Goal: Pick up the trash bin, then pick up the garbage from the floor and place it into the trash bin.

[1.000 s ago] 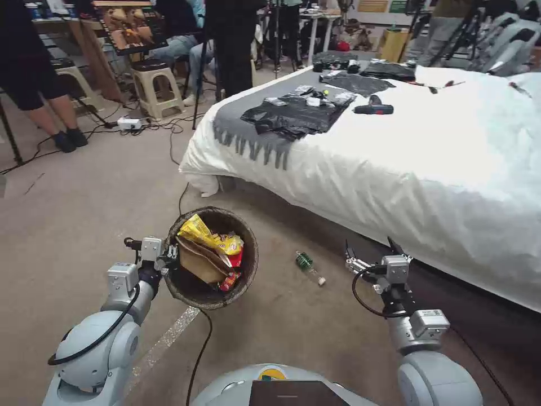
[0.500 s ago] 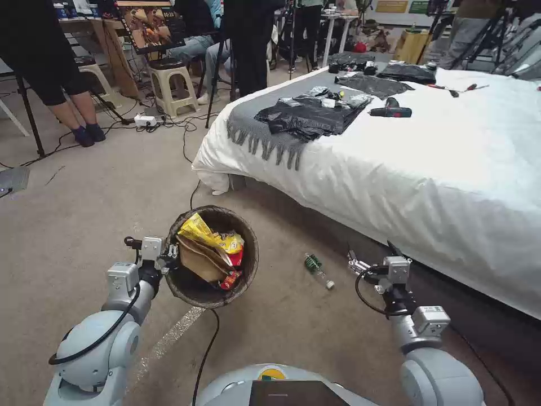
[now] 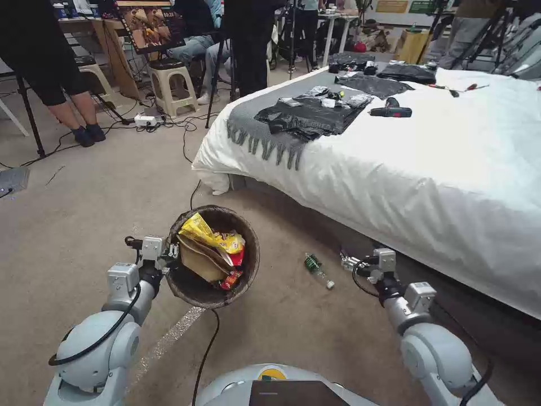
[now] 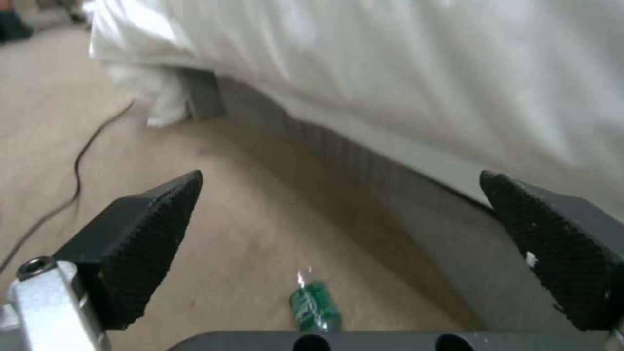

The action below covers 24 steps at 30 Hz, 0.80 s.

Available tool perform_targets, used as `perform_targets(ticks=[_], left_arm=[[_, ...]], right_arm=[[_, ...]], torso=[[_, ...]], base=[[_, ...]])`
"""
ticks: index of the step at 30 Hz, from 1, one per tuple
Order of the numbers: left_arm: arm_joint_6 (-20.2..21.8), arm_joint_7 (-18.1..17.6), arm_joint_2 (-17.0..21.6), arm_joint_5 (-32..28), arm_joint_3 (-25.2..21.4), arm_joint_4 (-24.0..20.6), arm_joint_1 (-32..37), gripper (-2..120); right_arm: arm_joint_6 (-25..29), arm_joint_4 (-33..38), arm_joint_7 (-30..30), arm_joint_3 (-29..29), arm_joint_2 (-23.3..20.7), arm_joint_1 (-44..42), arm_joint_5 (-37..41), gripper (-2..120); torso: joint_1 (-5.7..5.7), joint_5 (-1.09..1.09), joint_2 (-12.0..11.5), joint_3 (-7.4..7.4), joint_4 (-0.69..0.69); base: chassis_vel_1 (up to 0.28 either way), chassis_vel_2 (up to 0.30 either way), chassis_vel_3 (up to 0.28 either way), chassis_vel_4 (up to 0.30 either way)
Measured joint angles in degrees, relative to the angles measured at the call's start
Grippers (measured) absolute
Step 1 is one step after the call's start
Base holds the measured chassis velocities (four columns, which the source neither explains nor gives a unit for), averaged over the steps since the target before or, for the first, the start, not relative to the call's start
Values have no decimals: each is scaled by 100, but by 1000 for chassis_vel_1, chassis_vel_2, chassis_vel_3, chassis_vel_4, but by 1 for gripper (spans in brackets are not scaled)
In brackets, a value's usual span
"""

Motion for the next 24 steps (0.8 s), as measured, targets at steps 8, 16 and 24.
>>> perform_targets(ticks=[8, 16, 24], left_arm=[[13, -9, 11, 1, -7, -25, 16, 3], [16, -14, 14, 2, -12, -39, 40, 3], [17, -16, 12, 5, -8, -41, 44, 3]], right_arm=[[-340, -803, -98, -435, -495, 701, 396, 100], [-505, -1500, -99, -872, -571, 1209, 525, 100], [-581, -2091, -25, -1351, -474, 1646, 523, 100]], torso=[[0, 0, 0, 0, 0], [0, 0, 0, 0, 0], [0, -1, 0, 0, 0]], base=[[0, 0, 0, 0], [0, 0, 0, 0], [0, 0, 0, 0]])
